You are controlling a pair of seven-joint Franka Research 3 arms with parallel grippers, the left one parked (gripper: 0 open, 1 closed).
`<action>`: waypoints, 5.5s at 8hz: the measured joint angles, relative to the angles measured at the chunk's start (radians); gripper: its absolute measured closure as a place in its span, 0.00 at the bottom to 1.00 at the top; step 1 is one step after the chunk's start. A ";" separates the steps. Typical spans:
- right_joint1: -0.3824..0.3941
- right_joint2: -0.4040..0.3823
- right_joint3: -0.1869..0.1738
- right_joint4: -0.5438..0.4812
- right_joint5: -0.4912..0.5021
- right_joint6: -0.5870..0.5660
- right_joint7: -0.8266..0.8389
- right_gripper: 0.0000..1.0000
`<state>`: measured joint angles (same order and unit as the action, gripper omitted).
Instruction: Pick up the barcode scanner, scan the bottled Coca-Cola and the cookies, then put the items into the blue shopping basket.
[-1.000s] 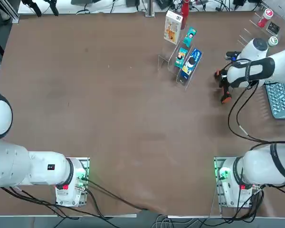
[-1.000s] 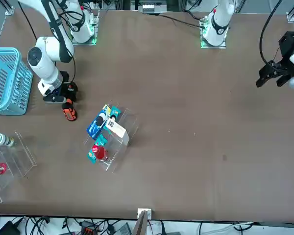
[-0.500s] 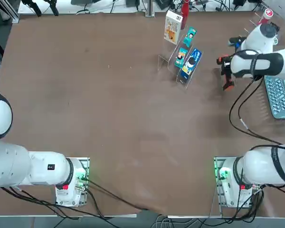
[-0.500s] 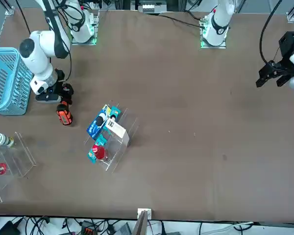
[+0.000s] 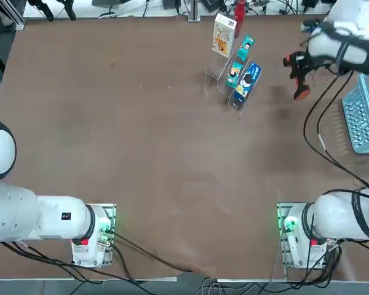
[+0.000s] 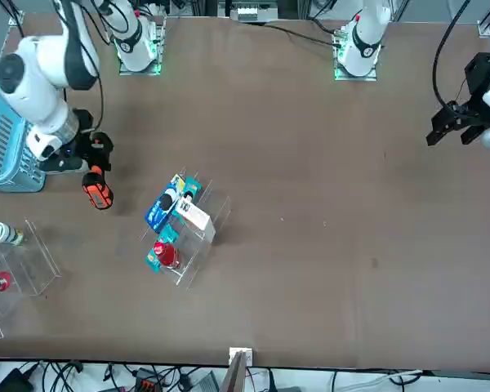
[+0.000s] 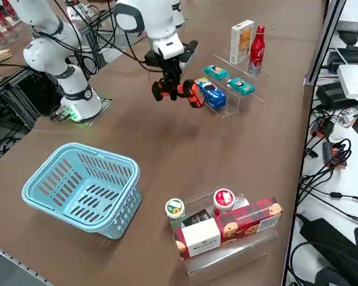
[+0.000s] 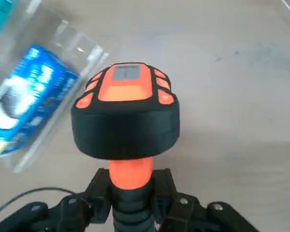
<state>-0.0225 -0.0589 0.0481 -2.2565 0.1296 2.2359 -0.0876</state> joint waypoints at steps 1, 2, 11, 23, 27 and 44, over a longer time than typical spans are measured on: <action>-0.001 0.000 -0.001 0.046 0.099 -0.060 -0.058 0.56; -0.002 0.001 -0.005 0.068 0.188 -0.090 -0.113 0.56; -0.008 0.076 -0.015 0.042 0.841 -0.092 -0.394 0.56; 0.052 0.257 -0.020 -0.097 1.673 -0.172 -0.919 0.56; 0.051 0.327 -0.025 -0.087 1.754 -0.238 -1.000 0.56; 0.102 0.232 -0.022 -0.190 1.789 -0.263 -1.068 0.56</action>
<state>0.0796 0.1730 0.0264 -2.4463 1.9190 1.9733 -1.1557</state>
